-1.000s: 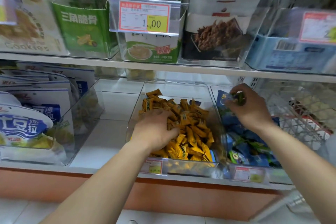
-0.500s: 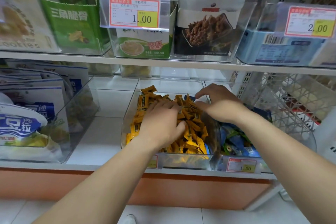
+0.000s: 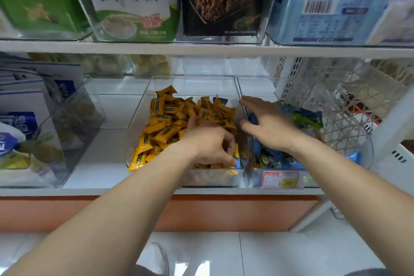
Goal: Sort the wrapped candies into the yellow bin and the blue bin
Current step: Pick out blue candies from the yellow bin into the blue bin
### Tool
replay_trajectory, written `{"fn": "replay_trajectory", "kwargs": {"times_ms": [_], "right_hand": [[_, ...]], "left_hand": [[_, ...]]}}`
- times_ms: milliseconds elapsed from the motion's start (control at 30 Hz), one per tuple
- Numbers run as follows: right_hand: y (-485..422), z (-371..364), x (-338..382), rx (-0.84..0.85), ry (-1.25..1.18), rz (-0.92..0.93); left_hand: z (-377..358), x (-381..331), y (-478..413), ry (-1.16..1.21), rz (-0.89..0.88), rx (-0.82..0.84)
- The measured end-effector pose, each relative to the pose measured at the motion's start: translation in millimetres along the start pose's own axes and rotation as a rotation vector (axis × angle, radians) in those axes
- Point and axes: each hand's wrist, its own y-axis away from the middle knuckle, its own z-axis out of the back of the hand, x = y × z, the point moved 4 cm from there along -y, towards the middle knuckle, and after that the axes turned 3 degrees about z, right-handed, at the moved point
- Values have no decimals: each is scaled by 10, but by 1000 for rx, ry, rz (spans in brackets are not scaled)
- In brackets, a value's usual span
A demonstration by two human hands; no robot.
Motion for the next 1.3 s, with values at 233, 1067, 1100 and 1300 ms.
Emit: {"fn": "replay_trajectory", "kwargs": {"times_ms": [233,1067,1100,1300], "right_hand": [[1,-41,-50,-3,-5,32],[117,91,108,-121,-20,70],[147,146,147,-168,-46,94],[308,218,380,-126,-395,164]], "left_hand": [[191,224,47,-104,59,-100],[133,-37,136,494,-1,-13],[203,17,172,547,15,-106],[399,87,324,1145,147,-388]]}}
